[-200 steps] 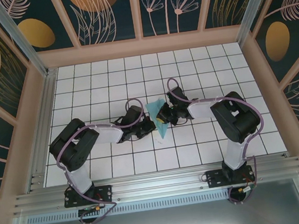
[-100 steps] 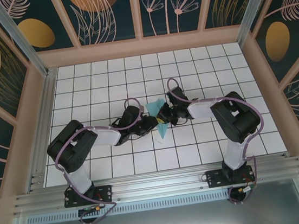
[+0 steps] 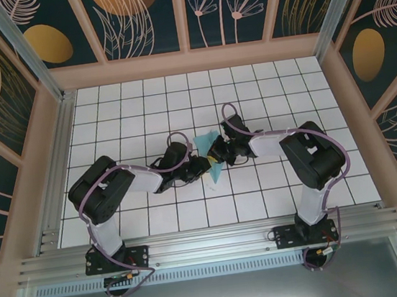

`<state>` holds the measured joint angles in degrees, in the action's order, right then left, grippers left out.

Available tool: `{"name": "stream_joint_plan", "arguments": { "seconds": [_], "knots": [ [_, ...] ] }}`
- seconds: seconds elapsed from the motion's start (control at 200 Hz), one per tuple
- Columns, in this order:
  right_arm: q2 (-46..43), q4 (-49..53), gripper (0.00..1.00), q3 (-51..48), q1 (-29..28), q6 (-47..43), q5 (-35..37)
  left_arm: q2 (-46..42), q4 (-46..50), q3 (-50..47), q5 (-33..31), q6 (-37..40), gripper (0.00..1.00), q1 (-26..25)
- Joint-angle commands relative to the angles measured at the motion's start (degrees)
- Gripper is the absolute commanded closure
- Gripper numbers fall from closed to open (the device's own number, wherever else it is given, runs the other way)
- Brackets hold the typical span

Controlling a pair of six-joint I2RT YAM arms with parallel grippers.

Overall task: Fold a paper plane with a square sheet of paper (pick it up from the middle)
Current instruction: Fourth fold the wing at the center of the table.

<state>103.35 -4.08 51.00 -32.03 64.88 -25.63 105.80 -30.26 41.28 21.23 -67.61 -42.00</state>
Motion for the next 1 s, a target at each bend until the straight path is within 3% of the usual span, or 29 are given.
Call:
{"name": "stream_joint_plan", "arguments": {
  "seconds": [0.0, 0.255, 0.55, 0.636, 0.806, 0.996],
  "knots": [
    [0.3, 0.7, 0.97, 1.3, -0.4, 0.2, -0.8, 1.0, -2.4, 1.2, 1.4, -0.4, 0.75, 0.3],
    [0.0, 0.4, 0.97, 1.2, -0.4, 0.5, -1.1, 1.5, -5.5, 0.9, 2.1, -2.0, 0.76, 0.3],
    [-0.1, 0.6, 0.96, 1.1, -0.4, 0.3, -1.1, 2.2, -4.4, 0.8, 1.5, -2.0, 0.95, 0.3],
    [-0.5, 1.2, 0.91, 1.4, -0.3, -0.6, -0.7, 2.0, -3.0, 0.6, 0.7, -1.5, 1.0, 0.3],
    [-2.9, 4.3, 0.73, 2.7, 0.3, -4.7, 0.8, 2.0, -1.8, 0.1, 0.3, -0.8, 1.0, 0.4],
    [-7.6, 8.3, 0.6, 2.7, 3.7, -16.3, 3.6, 1.7, -1.8, -0.1, 0.5, -0.4, 1.0, 0.5]
  ]
}}
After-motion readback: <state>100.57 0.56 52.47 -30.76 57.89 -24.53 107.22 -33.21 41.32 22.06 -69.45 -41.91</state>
